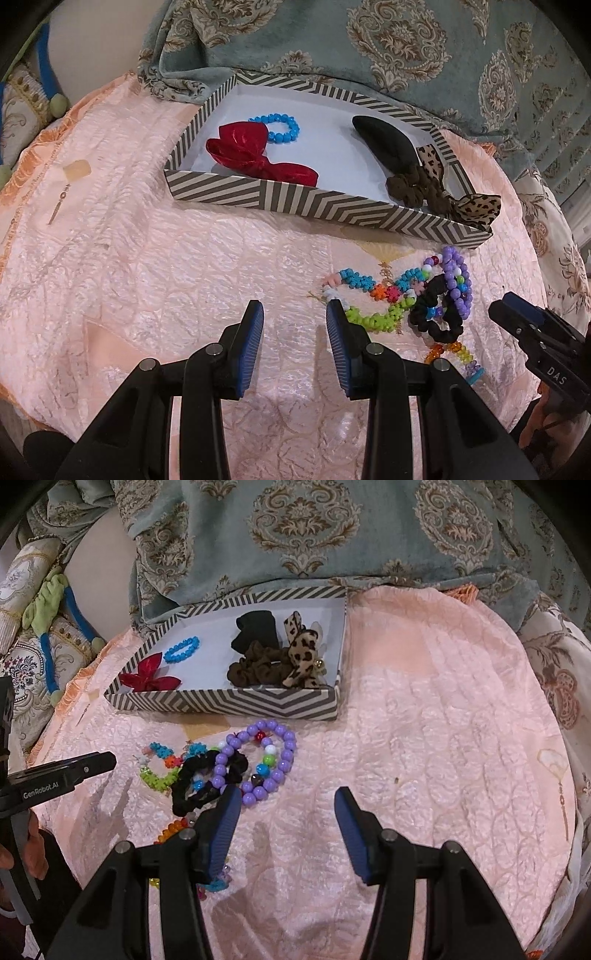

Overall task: Organize jewelry
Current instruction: 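Grasp the purple bead bracelet with the right tool while the left tool grasps the multicolour bracelet, then carry both bracelets into the tray and open both tools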

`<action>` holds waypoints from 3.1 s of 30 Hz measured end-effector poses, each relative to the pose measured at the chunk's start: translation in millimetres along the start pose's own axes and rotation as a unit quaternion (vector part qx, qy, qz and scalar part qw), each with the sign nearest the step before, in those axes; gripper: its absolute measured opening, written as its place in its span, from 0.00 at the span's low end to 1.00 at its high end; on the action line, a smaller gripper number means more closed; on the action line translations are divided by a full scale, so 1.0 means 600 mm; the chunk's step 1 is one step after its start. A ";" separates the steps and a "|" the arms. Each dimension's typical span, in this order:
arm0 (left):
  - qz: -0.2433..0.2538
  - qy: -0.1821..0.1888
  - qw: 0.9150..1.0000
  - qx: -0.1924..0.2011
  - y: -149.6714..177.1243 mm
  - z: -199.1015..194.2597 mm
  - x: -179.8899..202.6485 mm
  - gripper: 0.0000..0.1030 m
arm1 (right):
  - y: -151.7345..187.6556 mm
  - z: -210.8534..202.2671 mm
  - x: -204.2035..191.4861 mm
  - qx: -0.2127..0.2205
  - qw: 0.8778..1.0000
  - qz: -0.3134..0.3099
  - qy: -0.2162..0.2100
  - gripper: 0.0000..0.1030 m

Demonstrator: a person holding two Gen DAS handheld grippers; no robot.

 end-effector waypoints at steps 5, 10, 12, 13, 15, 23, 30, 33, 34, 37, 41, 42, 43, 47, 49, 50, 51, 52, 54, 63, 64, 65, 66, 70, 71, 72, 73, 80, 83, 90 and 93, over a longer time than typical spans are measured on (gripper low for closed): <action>0.004 0.009 1.000 -0.006 0.000 0.009 0.005 0.18 | -0.008 0.008 0.004 0.001 1.000 0.000 0.002 0.53; -0.014 0.050 0.999 -0.016 -0.006 0.018 0.004 0.21 | -0.021 0.018 0.006 -0.001 1.000 -0.009 0.005 0.44; -0.023 0.067 0.997 -0.017 -0.009 0.020 0.003 0.25 | -0.027 0.023 0.006 -0.004 1.000 -0.011 0.005 0.41; -0.027 0.074 0.997 -0.018 -0.011 0.022 0.003 0.27 | -0.030 0.026 0.007 -0.005 1.000 -0.011 0.004 0.39; -0.033 0.082 0.996 -0.021 -0.014 0.026 0.003 0.28 | -0.035 0.032 0.008 -0.007 1.000 -0.012 0.004 0.37; -0.035 0.078 0.996 -0.030 -0.021 0.041 0.008 0.29 | -0.059 0.071 0.008 -0.023 0.999 -0.023 0.020 0.29; -0.031 0.082 0.996 -0.030 -0.025 0.042 0.009 0.30 | -0.059 0.059 0.036 -0.024 0.995 -0.037 0.095 0.12; -0.029 0.083 0.996 -0.027 -0.028 0.048 0.014 0.35 | -0.052 0.051 0.058 -0.025 0.998 -0.007 0.051 0.12; -0.028 0.083 0.996 -0.025 -0.028 0.049 0.017 0.37 | -0.050 0.050 0.060 -0.024 0.999 -0.004 0.043 0.12; -0.018 0.072 0.997 -0.021 -0.031 0.052 0.028 0.41 | -0.050 0.053 0.058 -0.021 0.999 -0.010 0.044 0.12; 0.003 0.038 0.999 -0.012 -0.033 0.058 0.041 0.24 | -0.053 0.057 0.055 -0.011 0.999 -0.015 0.037 0.12; 0.009 0.029 0.999 -0.010 -0.034 0.059 0.043 0.12 | -0.053 0.056 0.054 -0.008 0.999 -0.020 0.038 0.10; 0.017 0.021 1.000 -0.013 -0.034 0.063 0.044 0.00 | -0.052 0.055 0.052 -0.007 0.999 -0.022 0.038 0.09; 0.005 0.057 0.998 -0.011 -0.039 0.048 0.031 0.00 | -0.054 0.026 0.041 0.011 0.999 -0.028 0.017 0.09; 0.001 0.065 0.998 0.003 -0.044 0.024 0.023 0.00 | -0.059 -0.003 0.032 0.028 0.999 -0.032 0.005 0.09; 0.004 0.067 0.998 0.010 -0.047 0.011 0.021 0.00 | -0.061 -0.017 0.028 0.036 0.999 -0.034 0.001 0.09; 0.007 0.068 0.997 0.017 -0.050 -0.004 0.019 0.00 | -0.063 -0.032 0.023 0.044 0.998 -0.037 -0.002 0.09; 0.011 0.068 0.997 0.025 -0.053 -0.020 0.018 0.00 | -0.066 -0.051 0.017 0.053 0.998 -0.043 -0.005 0.09; 0.013 0.065 0.997 0.039 -0.059 -0.045 0.015 0.00 | -0.068 -0.080 0.010 0.066 0.997 -0.048 -0.013 0.09; 0.024 0.022 0.996 0.088 -0.097 -0.134 -0.004 0.00 | -0.086 -0.152 -0.006 0.092 0.994 -0.062 -0.011 0.09; 0.025 0.017 0.995 0.090 -0.101 -0.137 -0.006 0.00 | -0.088 -0.154 -0.008 0.093 0.994 -0.062 -0.012 0.09; 0.026 0.012 0.995 0.092 -0.106 -0.141 -0.007 0.00 | -0.091 -0.156 -0.011 0.094 0.993 -0.064 -0.012 0.09; 0.027 0.007 0.995 0.094 -0.112 -0.144 -0.007 0.00 | -0.093 -0.158 -0.014 0.094 0.993 -0.067 -0.011 0.09; 0.035 -0.011 0.994 0.100 -0.132 -0.148 -0.002 0.00 | -0.105 -0.154 -0.030 0.093 0.992 -0.078 -0.013 0.09; 0.039 -0.015 0.994 0.101 -0.136 -0.147 0.000 0.00 | -0.109 -0.152 -0.035 0.093 0.992 -0.081 -0.013 0.09; 0.042 -0.020 0.994 0.103 -0.142 -0.147 0.003 0.00 | -0.115 -0.149 -0.041 0.091 0.992 -0.085 -0.013 0.09; 0.045 -0.024 0.993 0.103 -0.148 -0.146 0.006 0.00 | -0.119 -0.146 -0.045 0.091 0.992 -0.087 -0.013 0.09; 0.060 -0.050 0.990 0.116 -0.196 -0.132 0.017 0.00 | -0.161 -0.117 -0.077 0.082 0.992 -0.097 -0.026 0.09; 0.063 -0.056 0.990 0.117 -0.222 -0.120 0.019 0.00 | -0.181 -0.097 -0.095 0.076 0.991 -0.105 -0.030 0.09; 0.071 -0.064 0.990 0.106 -0.291 -0.074 0.016 0.00 | -0.229 -0.036 -0.137 0.054 0.991 -0.114 -0.050 0.09; 0.062 -0.051 0.992 0.095 -0.326 -0.049 0.010 0.00 | -0.254 -0.003 -0.162 0.041 0.990 -0.115 -0.070 0.09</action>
Point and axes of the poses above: each gripper's, at about its wrist camera, not at the fingertips, and z roughly the way its jaws point, x to its right, y to its underside, the point moved 6 cm from there along z, roughly the way its jaws point, and after that the axes turned 14 degrees about -x, right-handed, at the moved point
